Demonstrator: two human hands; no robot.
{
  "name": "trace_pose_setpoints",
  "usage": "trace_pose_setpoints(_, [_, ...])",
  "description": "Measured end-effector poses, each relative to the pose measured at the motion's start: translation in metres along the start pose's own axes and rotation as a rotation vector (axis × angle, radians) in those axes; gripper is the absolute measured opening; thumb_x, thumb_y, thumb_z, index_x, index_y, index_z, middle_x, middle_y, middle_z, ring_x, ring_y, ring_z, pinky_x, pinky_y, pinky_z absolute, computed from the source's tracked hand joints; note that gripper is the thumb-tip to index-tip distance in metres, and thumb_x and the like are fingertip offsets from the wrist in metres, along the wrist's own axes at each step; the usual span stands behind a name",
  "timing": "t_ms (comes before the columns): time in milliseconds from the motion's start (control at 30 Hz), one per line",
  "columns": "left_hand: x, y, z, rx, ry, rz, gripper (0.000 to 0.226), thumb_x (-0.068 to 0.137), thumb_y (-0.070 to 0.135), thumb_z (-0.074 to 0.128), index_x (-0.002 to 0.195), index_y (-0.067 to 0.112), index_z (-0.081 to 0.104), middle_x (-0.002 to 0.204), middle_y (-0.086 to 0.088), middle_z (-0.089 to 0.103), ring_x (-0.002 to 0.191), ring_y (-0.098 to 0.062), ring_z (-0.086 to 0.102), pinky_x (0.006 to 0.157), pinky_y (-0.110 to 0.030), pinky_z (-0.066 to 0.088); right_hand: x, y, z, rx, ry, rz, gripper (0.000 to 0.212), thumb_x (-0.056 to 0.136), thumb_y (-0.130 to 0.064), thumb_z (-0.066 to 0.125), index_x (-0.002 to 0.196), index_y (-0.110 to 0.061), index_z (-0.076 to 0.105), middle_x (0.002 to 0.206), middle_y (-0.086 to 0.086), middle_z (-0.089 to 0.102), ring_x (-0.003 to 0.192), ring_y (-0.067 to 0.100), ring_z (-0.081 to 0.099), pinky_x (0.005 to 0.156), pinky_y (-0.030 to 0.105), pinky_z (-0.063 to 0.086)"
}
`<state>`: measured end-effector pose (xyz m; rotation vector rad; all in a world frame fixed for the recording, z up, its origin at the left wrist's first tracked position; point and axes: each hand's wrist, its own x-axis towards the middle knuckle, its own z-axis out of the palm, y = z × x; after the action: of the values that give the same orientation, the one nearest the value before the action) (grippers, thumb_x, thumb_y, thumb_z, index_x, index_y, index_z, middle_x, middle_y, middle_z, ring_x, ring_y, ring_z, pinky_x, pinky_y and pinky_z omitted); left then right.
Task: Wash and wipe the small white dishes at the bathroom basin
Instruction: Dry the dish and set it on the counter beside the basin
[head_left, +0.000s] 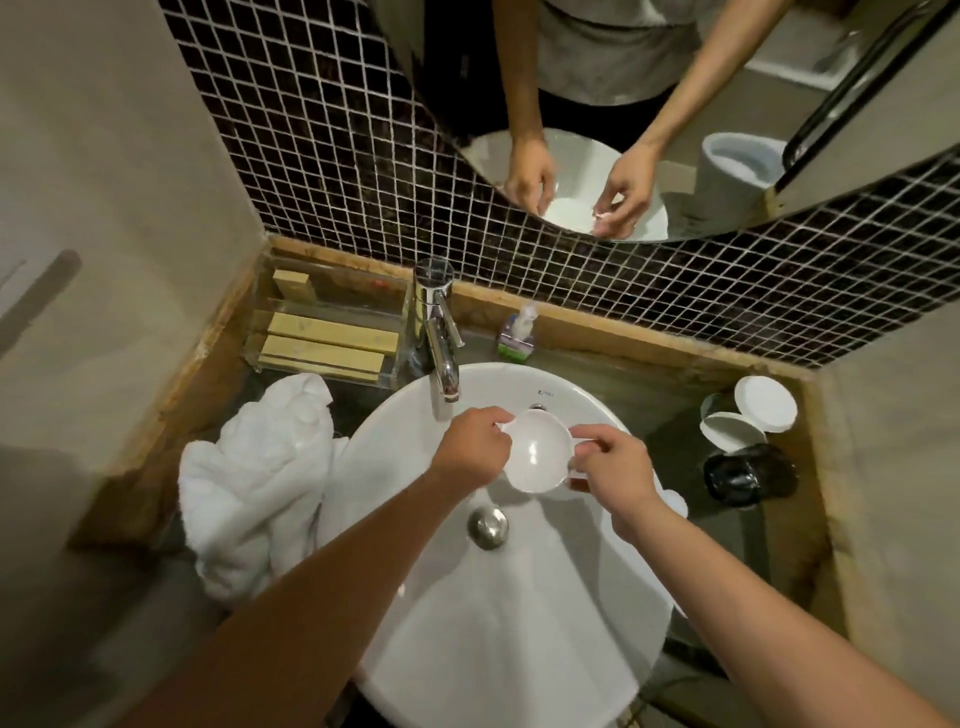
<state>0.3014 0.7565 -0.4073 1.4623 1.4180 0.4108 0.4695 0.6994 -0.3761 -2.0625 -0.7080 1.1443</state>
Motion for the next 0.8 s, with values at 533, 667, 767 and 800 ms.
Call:
trace_pose_setpoints(533, [0.067,0.095,0.091,0.036,0.039,0.08,0.039,0.087,0.012,0.051,0.124,0.016,0.063,0.128,-0.005,0.062,0.114,-0.024,0.056,0.102,-0.035,0.043,0.072,0.0,-0.087,0.101,0.116,0.11,0.026,0.081,0.011,0.061,0.1,-0.008,0.064,0.092,0.017,0.07,0.068,0.028,0.071,0.062,0.041,0.064])
trace_pose_setpoints(667, [0.086,0.11,0.109,0.081,0.002,0.133,0.038,0.088,0.012,0.05,0.123,0.016,0.063,0.125,-0.006,0.062,0.111,-0.024,0.056,0.092,-0.028,0.041,0.089,0.003,-0.098,0.111,0.134,0.178,0.026,0.086,0.012,0.058,0.103,-0.009,0.059,0.091,0.02,0.068,0.059,0.028,0.069,0.059,0.047,0.065])
trace_pose_setpoints(767, [0.097,0.116,0.123,0.098,-0.043,0.142,0.041,0.089,0.011,0.047,0.127,0.015,0.06,0.127,-0.006,0.06,0.111,-0.022,0.054,0.089,-0.029,0.043,0.104,0.008,-0.103,0.146,0.151,0.229,0.032,0.087,0.014,0.059,0.109,-0.009,0.055,0.096,0.012,0.062,0.066,0.025,0.07,0.054,0.035,0.063])
trace_pose_setpoints(800, [0.099,0.116,0.128,0.106,-0.057,0.146,0.042,0.089,0.01,0.046,0.128,0.016,0.059,0.128,-0.005,0.059,0.111,-0.021,0.053,0.089,-0.029,0.044,0.108,0.01,-0.104,0.173,0.152,0.251,0.033,0.087,0.014,0.059,0.11,-0.009,0.054,0.099,0.012,0.06,0.07,0.026,0.07,0.053,0.03,0.061])
